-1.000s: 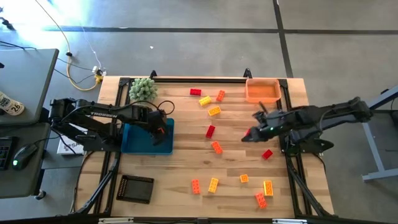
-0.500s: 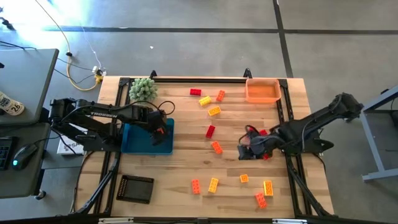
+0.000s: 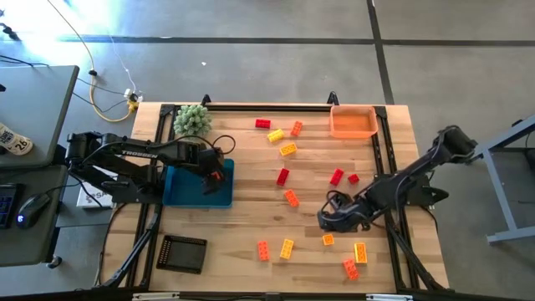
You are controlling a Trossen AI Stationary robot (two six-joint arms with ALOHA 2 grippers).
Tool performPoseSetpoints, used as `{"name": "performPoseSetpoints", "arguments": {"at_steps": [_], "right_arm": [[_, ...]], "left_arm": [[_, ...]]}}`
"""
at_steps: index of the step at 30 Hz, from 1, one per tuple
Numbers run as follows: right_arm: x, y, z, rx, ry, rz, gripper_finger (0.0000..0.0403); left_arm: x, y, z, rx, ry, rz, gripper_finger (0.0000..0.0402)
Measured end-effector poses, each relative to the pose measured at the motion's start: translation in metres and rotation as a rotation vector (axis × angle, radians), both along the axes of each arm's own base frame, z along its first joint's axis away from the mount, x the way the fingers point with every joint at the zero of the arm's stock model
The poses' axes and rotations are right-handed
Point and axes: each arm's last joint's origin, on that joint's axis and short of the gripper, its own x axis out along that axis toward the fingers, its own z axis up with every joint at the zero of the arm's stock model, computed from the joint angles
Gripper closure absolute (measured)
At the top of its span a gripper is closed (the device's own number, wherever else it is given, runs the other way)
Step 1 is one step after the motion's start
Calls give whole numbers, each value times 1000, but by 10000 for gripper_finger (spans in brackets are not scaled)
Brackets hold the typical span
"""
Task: Sort & place blocks by color
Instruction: Put the yellow game piece into the orange bin
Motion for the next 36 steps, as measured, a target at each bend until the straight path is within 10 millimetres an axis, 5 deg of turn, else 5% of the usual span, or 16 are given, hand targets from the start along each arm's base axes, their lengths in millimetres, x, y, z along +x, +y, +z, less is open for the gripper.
{"name": "performPoseSetpoints", "arguments": {"at_steps": [36], "right_arm": [[20, 21, -54, -99, 89, 173, 208]], "left_arm": [[0, 0, 0, -19, -23, 107, 156]]}}
